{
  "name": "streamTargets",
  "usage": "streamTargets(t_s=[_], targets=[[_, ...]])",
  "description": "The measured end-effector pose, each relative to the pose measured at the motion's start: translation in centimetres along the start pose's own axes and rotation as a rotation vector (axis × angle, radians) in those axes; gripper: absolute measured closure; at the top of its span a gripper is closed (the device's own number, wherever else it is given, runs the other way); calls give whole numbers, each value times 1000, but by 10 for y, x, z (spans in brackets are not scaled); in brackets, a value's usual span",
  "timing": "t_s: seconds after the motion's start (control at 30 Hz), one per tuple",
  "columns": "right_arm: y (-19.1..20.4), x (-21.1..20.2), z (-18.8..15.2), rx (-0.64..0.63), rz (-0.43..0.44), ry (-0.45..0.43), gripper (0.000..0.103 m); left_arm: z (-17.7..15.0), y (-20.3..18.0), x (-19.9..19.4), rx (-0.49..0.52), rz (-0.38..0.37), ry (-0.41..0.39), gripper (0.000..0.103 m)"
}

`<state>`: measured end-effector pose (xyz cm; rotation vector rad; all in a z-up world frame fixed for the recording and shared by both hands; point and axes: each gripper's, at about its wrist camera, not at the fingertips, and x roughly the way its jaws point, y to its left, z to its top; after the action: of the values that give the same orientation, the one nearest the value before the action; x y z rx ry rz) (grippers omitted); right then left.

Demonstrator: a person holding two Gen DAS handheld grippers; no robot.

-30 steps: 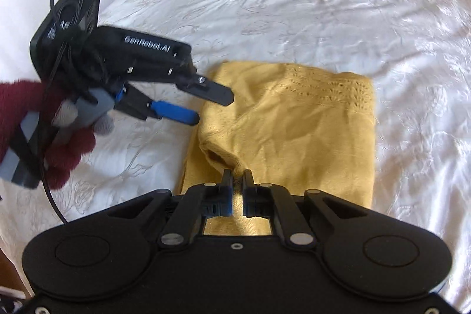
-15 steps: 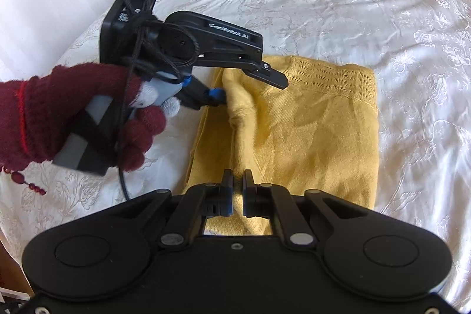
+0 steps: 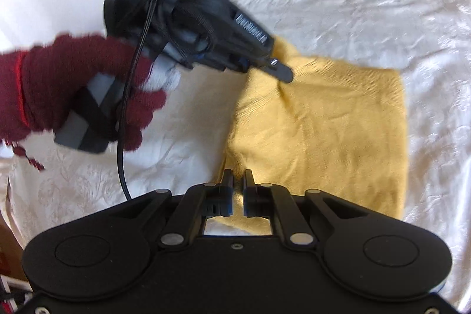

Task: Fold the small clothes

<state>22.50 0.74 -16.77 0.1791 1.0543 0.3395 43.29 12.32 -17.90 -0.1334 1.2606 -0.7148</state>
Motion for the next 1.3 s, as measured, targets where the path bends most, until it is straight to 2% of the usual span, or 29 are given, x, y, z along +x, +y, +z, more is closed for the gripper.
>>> streamTargets(t_s=[0.1,0.17,0.2,0.27,0.3,0.33,0.4,0.47,0.5,0.53,0.57,0.6,0.67,0.73,0.77,0.87,0.93,1.0,1.07,1.2,1.3], targets=[[7,33,-8,-31,58,84,86,-4,25,11,-86,89,2,89],[11,40,-11,-45,101,111,85,-7,44,9,-170,91,-19,87],[13,37,-12,-47,111,101,82,-8,51,5,-207,88,-29,87],[10,24,-11,-28,135,64,82,-8,56,-5,-222,111,-56,85],[7,17,-10,-10,141,43,82,-7,56,-10,-214,147,-71,74],[3,9,-10,8,145,22,80,-8,56,-16,-209,166,-89,73],[-9,-5,-8,43,138,-16,58,-8,56,-26,-222,173,-124,72],[-25,-16,-6,78,112,-46,44,-10,51,-35,-231,159,-160,63],[-33,-20,-5,97,98,-56,36,-12,46,-38,-222,149,-180,54],[-42,-23,-5,113,77,-62,31,-15,40,-41,-204,138,-195,45],[-49,-24,-6,122,52,-64,24,-19,32,-42,-182,127,-206,41],[-55,-24,-6,129,25,-61,22,-25,22,-42,-155,115,-213,37],[-64,-20,-7,138,-24,-42,22,-37,7,-39,-107,104,-205,37],[-68,-17,-9,122,-56,-28,17,-51,-6,-34,-76,98,-174,36],[-70,-16,-11,119,-83,-32,13,-58,-11,-30,-68,92,-153,36],[-82,-23,-16,185,-160,-71,13,-75,-24,-16,-23,93,-83,35],[-88,-30,-20,219,-191,-103,11,-86,-32,-10,20,121,-66,35],[-97,-34,-20,238,-196,-108,3,-95,-36,-6,12,122,-55,35],[-104,-36,-19,242,-208,-110,3,-105,-38,-8,-17,122,-60,35],[-117,-41,-17,255,-214,-115,3,-125,-51,-16,-3,136,-82,35],[-119,-40,-18,262,-212,-112,3,-132,-51,-12,-35,123,-54,35]])
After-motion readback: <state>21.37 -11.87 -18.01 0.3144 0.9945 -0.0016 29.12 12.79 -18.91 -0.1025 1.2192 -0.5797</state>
